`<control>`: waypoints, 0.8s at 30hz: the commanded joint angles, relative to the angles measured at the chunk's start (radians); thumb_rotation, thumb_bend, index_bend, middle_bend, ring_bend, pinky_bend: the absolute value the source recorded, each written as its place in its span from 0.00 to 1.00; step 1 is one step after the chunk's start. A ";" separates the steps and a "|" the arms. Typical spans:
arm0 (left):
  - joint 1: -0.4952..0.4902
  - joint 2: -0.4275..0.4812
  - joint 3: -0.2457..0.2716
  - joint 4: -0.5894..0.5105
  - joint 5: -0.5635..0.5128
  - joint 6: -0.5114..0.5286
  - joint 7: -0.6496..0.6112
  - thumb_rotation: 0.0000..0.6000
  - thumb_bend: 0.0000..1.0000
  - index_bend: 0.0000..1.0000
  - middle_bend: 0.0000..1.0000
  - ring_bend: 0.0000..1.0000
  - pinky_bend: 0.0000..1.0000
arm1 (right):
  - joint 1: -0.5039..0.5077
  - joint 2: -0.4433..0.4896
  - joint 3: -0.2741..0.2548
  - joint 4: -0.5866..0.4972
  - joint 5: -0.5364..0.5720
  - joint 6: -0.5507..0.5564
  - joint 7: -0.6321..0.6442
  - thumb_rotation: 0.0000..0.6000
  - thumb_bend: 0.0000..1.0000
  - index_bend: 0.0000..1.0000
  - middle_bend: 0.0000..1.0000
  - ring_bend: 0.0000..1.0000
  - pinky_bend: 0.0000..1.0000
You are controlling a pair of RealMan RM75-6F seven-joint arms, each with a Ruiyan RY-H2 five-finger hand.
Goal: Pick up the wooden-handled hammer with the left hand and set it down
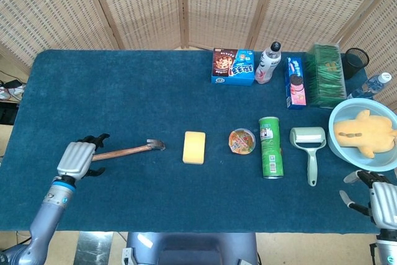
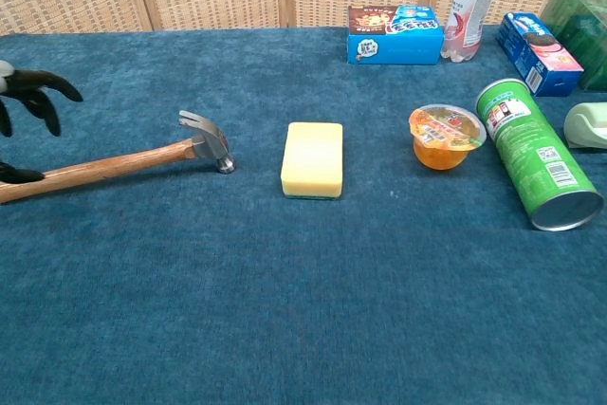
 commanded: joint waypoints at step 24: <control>-0.235 -0.130 0.037 0.226 -0.163 -0.198 -0.011 1.00 0.38 0.15 0.34 0.22 0.35 | -0.033 0.015 0.008 -0.006 0.024 0.011 -0.005 1.00 0.29 0.50 0.51 0.44 0.37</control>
